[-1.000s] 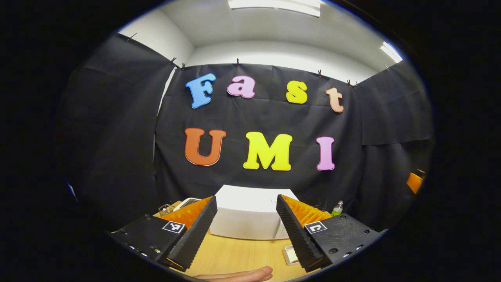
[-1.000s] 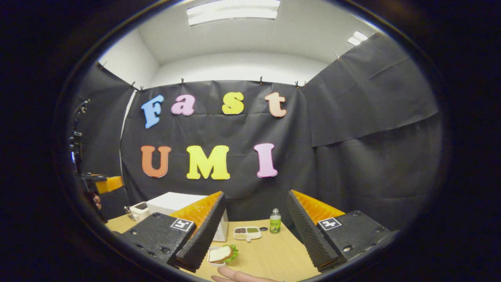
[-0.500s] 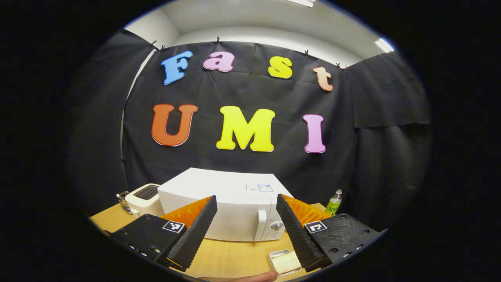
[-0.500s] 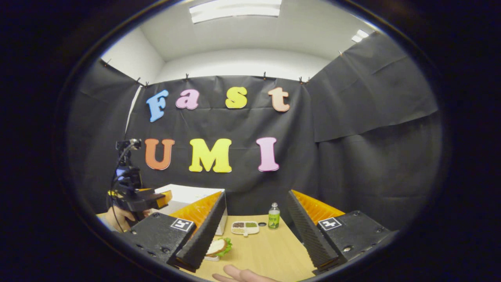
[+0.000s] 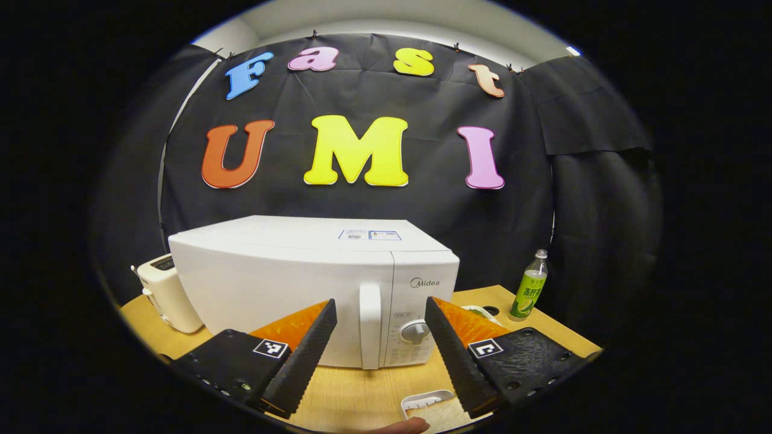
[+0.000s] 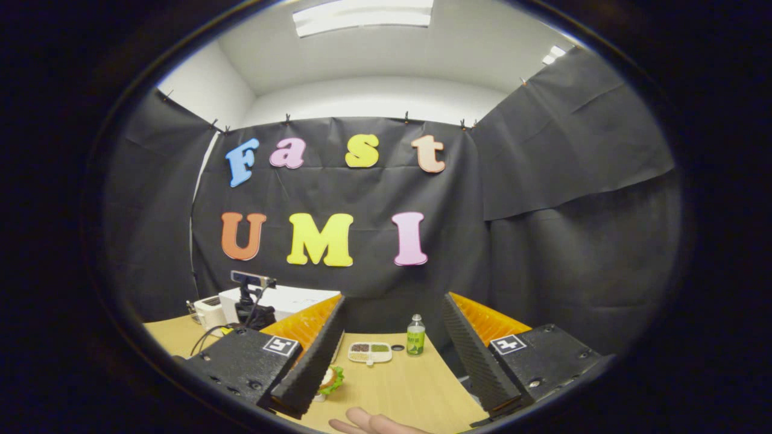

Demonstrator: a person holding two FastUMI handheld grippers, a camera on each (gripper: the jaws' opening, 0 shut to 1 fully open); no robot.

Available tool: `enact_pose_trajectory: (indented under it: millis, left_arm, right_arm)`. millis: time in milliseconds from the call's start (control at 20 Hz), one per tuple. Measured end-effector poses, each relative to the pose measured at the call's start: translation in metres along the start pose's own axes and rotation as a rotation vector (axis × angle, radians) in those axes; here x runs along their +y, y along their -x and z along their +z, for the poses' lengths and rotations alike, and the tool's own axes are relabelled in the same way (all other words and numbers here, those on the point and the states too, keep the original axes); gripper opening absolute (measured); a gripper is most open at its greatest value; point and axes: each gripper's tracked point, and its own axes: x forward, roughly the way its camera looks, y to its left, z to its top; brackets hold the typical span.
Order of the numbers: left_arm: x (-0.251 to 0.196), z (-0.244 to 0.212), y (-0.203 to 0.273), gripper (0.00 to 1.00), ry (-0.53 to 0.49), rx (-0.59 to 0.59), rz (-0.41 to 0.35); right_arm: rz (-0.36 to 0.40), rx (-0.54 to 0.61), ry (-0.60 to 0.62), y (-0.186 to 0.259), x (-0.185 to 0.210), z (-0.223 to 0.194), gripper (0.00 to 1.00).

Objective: Open the microwave oven with the left hand, put the food in, and close the microwave oven.

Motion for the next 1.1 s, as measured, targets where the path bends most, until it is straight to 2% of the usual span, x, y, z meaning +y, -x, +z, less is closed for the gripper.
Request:
enact_pose_trajectory:
  millis: [50, 100, 150, 200, 300, 350, 400, 450, 600, 750, 800, 850, 900, 1000, 1050, 1100]
  left_arm:
    - [-0.001, -0.011, -0.008, 0.9, -0.01, 0.013, 0.004]
    - [-0.002, -0.019, -0.016, 0.86, -0.023, 0.018, 0.001]
    - [-0.005, -0.026, -0.027, 0.86, -0.029, 0.031, -0.013]
    - [-0.001, -0.031, -0.031, 0.78, -0.042, 0.028, 0.002]
    - [0.001, -0.03, -0.038, 0.75, -0.076, -0.002, 0.015]
    - [0.003, -0.032, -0.042, 0.75, -0.094, -0.006, 0.029]
    - [0.005, -0.032, -0.041, 0.7, -0.104, -0.017, 0.044]
    - [0.007, -0.032, -0.043, 0.6, -0.121, -0.023, 0.052]
    - [0.009, -0.033, -0.044, 0.65, -0.173, -0.039, 0.079]
    - [0.01, -0.036, -0.045, 0.65, -0.105, -0.025, 0.067]
    - [0.009, -0.035, -0.044, 0.58, -0.098, -0.025, 0.067]
    - [0.012, -0.035, -0.046, 0.57, -0.105, -0.015, 0.075]
    - [0.019, -0.035, -0.046, 0.37, -0.115, -0.007, 0.095]
    - [0.018, -0.039, -0.047, 0.22, -0.044, 0.011, 0.065]
    - [0.018, -0.041, -0.042, 0.22, -0.009, 0.027, 0.049]
    - [0.016, -0.041, -0.04, 0.16, 0.006, 0.037, 0.035]
  right_arm:
    - [0.003, 0.007, -0.005, -0.002, -0.004, -0.005, 0.91]
    - [0.01, 0.019, -0.012, -0.004, -0.006, -0.01, 1.0]
    - [0.019, 0.029, -0.022, -0.006, -0.007, -0.015, 1.0]
    - [0.027, 0.033, -0.031, -0.008, -0.008, -0.017, 0.92]
    - [0.031, 0.039, -0.035, -0.011, -0.014, -0.024, 0.92]
    - [0.028, 0.042, -0.038, -0.012, -0.018, -0.028, 1.0]
    - [0.025, 0.041, -0.044, -0.013, -0.021, -0.029, 0.92]
    - [0.02, 0.042, -0.049, -0.014, -0.024, -0.031, 0.92]
    - [0.007, 0.052, -0.057, -0.018, -0.029, -0.038, 0.92]
    - [0.003, 0.063, -0.061, -0.018, -0.031, -0.043, 0.91]
    - [-0.001, 0.064, -0.061, -0.017, -0.032, -0.043, 0.92]
    - [-0.004, 0.065, -0.061, -0.017, -0.033, -0.043, 0.92]
    - [-0.008, 0.067, -0.059, -0.016, -0.035, -0.044, 0.91]
    - [-0.013, 0.065, -0.06, -0.015, -0.036, -0.043, 0.91]
    - [-0.014, 0.065, -0.06, -0.013, -0.036, -0.043, 1.0]
    - [-0.012, 0.064, -0.058, -0.012, -0.035, -0.043, 0.91]
